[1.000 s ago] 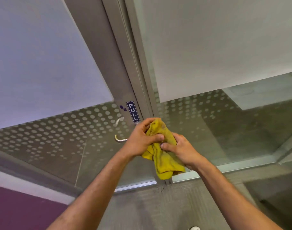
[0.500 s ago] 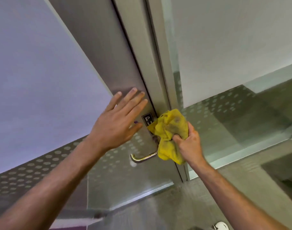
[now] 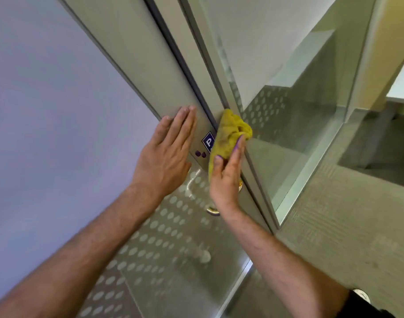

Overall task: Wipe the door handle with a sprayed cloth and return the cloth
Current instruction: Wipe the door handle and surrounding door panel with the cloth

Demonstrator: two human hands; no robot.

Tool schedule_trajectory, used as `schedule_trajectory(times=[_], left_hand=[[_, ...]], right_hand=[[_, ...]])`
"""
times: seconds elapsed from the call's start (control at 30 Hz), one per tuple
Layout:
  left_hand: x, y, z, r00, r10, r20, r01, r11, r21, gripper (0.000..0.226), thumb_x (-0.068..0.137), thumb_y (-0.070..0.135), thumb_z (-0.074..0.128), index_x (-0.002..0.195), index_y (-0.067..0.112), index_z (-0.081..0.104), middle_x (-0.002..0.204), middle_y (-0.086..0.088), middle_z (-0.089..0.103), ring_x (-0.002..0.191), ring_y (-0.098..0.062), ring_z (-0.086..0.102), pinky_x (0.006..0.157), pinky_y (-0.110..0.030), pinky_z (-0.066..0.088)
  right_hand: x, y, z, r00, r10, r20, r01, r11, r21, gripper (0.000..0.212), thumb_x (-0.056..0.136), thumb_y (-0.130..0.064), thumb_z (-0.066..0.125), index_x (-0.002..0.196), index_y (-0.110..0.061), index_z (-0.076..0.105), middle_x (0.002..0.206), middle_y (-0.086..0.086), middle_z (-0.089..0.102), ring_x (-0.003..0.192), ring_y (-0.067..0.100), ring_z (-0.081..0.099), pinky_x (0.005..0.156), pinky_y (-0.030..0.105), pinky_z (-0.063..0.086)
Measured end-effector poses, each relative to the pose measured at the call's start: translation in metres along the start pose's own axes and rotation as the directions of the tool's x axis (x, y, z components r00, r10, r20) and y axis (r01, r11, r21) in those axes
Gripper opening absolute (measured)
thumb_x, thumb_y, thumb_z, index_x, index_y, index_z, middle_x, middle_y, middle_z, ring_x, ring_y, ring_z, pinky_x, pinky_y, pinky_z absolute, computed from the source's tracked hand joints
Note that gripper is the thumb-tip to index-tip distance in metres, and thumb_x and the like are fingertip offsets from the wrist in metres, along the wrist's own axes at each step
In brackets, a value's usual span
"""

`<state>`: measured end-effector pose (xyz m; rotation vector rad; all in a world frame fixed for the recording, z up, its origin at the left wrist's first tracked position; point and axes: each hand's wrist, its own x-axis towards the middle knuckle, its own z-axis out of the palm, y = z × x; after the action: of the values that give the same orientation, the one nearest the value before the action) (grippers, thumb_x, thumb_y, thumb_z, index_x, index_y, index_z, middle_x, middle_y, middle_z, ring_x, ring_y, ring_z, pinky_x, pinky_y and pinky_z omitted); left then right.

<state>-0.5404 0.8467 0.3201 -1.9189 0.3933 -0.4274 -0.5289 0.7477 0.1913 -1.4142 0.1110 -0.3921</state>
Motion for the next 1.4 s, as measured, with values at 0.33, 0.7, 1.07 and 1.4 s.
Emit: schedule_trajectory(times=[0.33, 0.7, 1.07, 1.4], left_hand=[[0.002, 0.002, 0.011, 0.99, 0.019, -0.139, -0.029, 0.997, -0.071, 0.087, 0.099, 0.048, 0.024, 0.165, -0.005, 0.005, 0.175, -0.023, 0.003, 0.164, -0.035, 0.007, 0.132, -0.05, 0.005], [0.001, -0.003, 0.001, 0.999, 0.041, -0.031, -0.043, 0.996, -0.072, 0.114, 0.085, 0.068, 0.029, 0.164, -0.008, -0.003, 0.173, -0.027, -0.01, 0.163, -0.039, -0.002, 0.132, -0.052, -0.001], [0.004, -0.002, 0.004, 0.999, 0.046, -0.024, -0.048, 0.995, -0.086, 0.11, 0.088, 0.066, 0.022, 0.163, -0.009, -0.005, 0.173, -0.029, -0.01, 0.163, -0.04, -0.002, 0.13, -0.054, -0.003], [0.003, -0.001, 0.005, 0.998, 0.053, -0.029, -0.054, 0.997, -0.05, 0.116, 0.084, 0.07, 0.022, 0.162, -0.011, -0.006, 0.172, -0.03, -0.01, 0.163, -0.041, 0.0, 0.129, -0.055, -0.006]], right_hand=[[-0.034, 0.023, 0.029, 0.995, -0.102, 0.003, 0.102, 0.986, -0.134, 0.069, 0.091, -0.013, 0.06, 0.154, -0.024, 0.031, 0.157, -0.007, 0.029, 0.143, 0.01, 0.028, 0.116, 0.015, 0.021], [-0.018, 0.049, -0.036, 0.998, 0.021, 0.058, -0.018, 0.998, -0.06, 0.031, 0.097, -0.011, 0.052, 0.124, -0.017, 0.066, 0.112, -0.009, 0.073, 0.1, 0.005, 0.067, 0.086, 0.035, 0.057], [-0.004, 0.041, -0.043, 0.831, -0.385, 0.402, 0.462, 0.88, -0.112, 0.039, 0.097, 0.0, 0.045, 0.13, -0.006, 0.063, 0.143, 0.008, 0.057, 0.138, 0.016, 0.047, 0.115, 0.046, 0.039], [0.009, 0.086, -0.081, 0.809, -0.094, 0.581, 0.284, 0.927, -0.246, 0.033, 0.091, -0.005, 0.061, 0.123, -0.004, 0.068, 0.139, 0.011, 0.059, 0.131, 0.023, 0.053, 0.111, 0.017, 0.036]])
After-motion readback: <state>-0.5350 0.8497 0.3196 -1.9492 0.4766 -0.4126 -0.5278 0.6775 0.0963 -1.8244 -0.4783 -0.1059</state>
